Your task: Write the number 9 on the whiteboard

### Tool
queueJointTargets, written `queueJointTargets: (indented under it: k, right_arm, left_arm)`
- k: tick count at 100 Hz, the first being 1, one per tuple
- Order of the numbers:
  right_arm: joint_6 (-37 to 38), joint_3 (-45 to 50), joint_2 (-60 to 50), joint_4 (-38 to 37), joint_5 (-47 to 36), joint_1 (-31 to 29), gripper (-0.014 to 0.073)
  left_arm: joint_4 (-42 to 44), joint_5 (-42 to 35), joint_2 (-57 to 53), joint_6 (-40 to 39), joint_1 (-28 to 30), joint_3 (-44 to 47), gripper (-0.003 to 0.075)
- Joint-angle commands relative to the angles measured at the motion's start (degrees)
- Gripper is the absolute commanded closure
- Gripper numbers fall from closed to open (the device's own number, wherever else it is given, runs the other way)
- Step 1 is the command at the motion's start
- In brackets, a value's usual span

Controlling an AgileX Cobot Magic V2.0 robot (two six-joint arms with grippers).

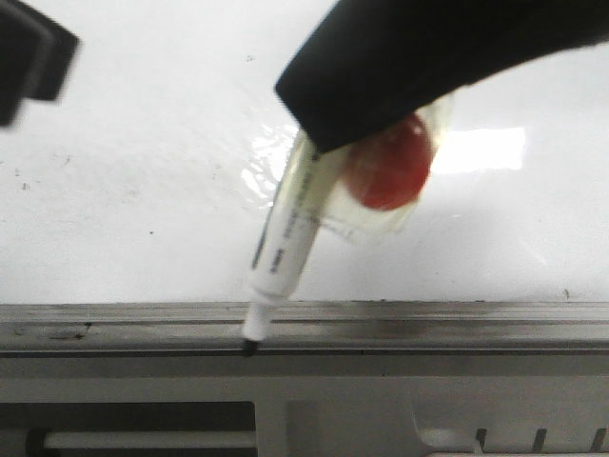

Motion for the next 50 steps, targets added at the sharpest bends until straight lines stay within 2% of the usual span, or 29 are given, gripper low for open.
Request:
queueJointTargets:
  k: [1, 16, 25, 32, 39, 50]
  right_arm:
    - [9.35, -7.79, -0.66, -9.41, 5.18, -0.43, 0.0657]
    - [18.6, -18.07, -0.42, -24.92, 14.37, -0.26, 0.0646]
    - [23.29, -21.42, -0.87, -32.78, 14.82, 0.91, 0.0635]
    - [25.61, -20.76, -2.64, -34.64, 9.6, 1.77, 0.0635]
    - [26.17, -17.42, -5.34, -34.52, 0.79, 2.84, 0.0635]
    - [26.17, -6.69, -10.27, -35.0, -18.43, 4.2, 0.0635]
  left_arm:
    - [-0.44, -0.67, -4.88, -3.59, 2.93, -1.81, 0.0318]
    - [0.45, -3.46, -9.71, -6.08, 9.03, -1.81, 0.0353]
    - [0.32, -3.6, -10.11, -6.13, 12.29, -1.81, 0.038]
    - [0.2, -4.04, -10.11, -7.04, 14.11, -1.81, 0.0399]
    - [0.05, -5.17, -10.11, -7.96, 14.57, -1.81, 0.0412]
    - [-0.09, -6.48, -10.11, -7.99, 14.57, -1.81, 0.0417]
